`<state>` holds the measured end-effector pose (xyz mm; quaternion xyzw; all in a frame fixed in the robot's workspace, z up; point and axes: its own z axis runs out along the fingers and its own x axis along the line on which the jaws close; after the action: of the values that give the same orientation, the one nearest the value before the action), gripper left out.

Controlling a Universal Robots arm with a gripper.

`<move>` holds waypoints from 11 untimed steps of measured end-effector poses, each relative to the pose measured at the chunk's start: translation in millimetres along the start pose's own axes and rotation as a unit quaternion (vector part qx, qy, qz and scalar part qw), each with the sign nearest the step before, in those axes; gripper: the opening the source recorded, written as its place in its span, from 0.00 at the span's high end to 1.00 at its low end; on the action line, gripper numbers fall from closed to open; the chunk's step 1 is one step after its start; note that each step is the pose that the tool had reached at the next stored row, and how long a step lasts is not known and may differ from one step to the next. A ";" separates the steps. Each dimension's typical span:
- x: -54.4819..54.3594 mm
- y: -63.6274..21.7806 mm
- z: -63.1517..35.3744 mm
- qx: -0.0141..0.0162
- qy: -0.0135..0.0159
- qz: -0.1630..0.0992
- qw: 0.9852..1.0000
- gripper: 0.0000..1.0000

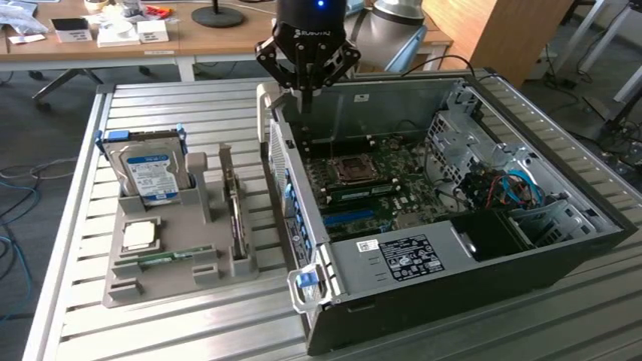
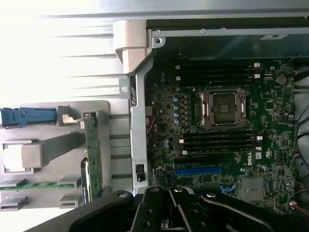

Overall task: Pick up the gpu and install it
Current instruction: 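Reach for the gpu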

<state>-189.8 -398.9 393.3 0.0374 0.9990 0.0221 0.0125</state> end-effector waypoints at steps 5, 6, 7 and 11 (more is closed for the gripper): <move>5.0 -0.4 -0.1 0.000 0.000 0.000 1.000 0.89; 6.2 -0.4 -0.2 0.000 0.000 0.000 1.000 0.89; 7.3 -0.5 -0.2 0.000 0.000 0.000 1.000 0.89; 12.3 -0.9 -0.4 0.000 0.000 0.000 1.000 0.89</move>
<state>-202.1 -398.9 393.3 0.0374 0.9990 0.0221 0.0125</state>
